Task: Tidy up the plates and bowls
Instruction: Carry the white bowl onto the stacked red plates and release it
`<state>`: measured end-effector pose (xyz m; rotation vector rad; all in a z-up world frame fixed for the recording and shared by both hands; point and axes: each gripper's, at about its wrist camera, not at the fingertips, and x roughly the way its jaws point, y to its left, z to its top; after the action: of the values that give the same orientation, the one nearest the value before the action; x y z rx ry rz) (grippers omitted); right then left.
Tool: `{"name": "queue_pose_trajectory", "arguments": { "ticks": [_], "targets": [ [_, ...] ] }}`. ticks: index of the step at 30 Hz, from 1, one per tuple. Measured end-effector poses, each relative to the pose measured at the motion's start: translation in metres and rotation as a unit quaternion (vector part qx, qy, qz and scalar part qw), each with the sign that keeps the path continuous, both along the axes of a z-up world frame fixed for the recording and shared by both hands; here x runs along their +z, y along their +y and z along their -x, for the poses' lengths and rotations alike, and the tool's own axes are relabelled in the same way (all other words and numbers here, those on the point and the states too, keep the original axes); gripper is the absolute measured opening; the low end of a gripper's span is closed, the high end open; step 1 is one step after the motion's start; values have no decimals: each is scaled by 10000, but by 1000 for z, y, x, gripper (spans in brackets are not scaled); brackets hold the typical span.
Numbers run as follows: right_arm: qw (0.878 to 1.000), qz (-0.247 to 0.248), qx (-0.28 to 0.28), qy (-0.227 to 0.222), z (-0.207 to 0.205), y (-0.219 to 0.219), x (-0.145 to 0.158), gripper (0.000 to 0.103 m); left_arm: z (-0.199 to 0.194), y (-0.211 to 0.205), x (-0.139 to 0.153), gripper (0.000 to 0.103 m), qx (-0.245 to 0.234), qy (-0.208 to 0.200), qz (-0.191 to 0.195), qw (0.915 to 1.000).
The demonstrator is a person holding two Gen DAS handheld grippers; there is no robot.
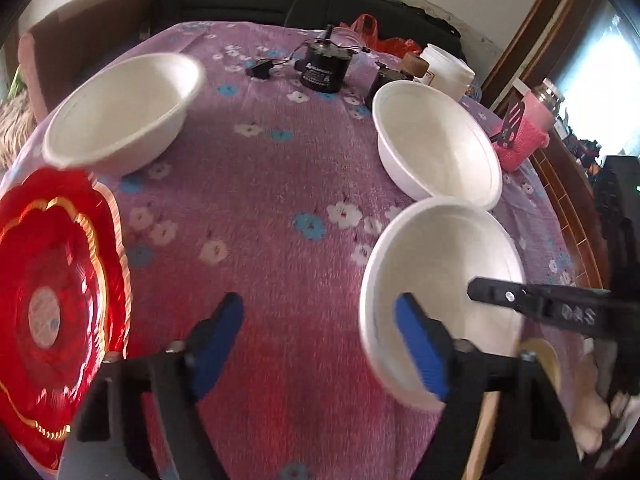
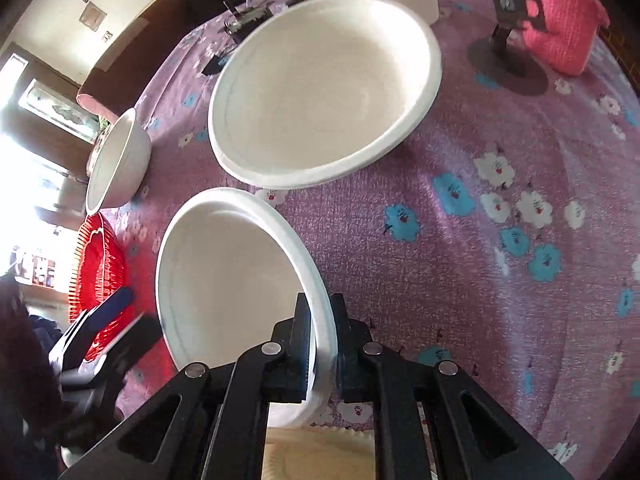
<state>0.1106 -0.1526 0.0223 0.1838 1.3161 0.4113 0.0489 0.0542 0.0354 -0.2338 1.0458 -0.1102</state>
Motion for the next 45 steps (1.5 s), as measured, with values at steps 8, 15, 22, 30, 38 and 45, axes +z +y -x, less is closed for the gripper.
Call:
{"name": "queue_pose_trajectory", "arguments": {
  "ticks": [8, 15, 22, 30, 38, 45],
  "targets": [
    [9994, 271, -78, -190, -1, -4, 3, 10, -18, -14, -18, 67, -13, 209, -117, 9997],
    [9989, 204, -299, -298, -2, -1, 0, 10, -18, -26, -13, 13, -402, 207, 61, 9990],
    [9956, -195, -311, -867, 12, 4, 37, 11, 9, -6, 29, 13, -160, -357, 43, 9992],
    [9890, -454, 306, -1372, 47, 77, 85, 11, 58, 73, 75, 13, 487, -891, -248, 9945],
    [9890, -429, 908, -1086, 56, 198, 63, 11, 80, 169, 49, 17, 1321, -471, -501, 9888],
    [9910, -61, 1011, -879, 57, 262, 27, 12, 71, 210, 12, 24, 1606, -43, -527, 9856]
  ]
}}
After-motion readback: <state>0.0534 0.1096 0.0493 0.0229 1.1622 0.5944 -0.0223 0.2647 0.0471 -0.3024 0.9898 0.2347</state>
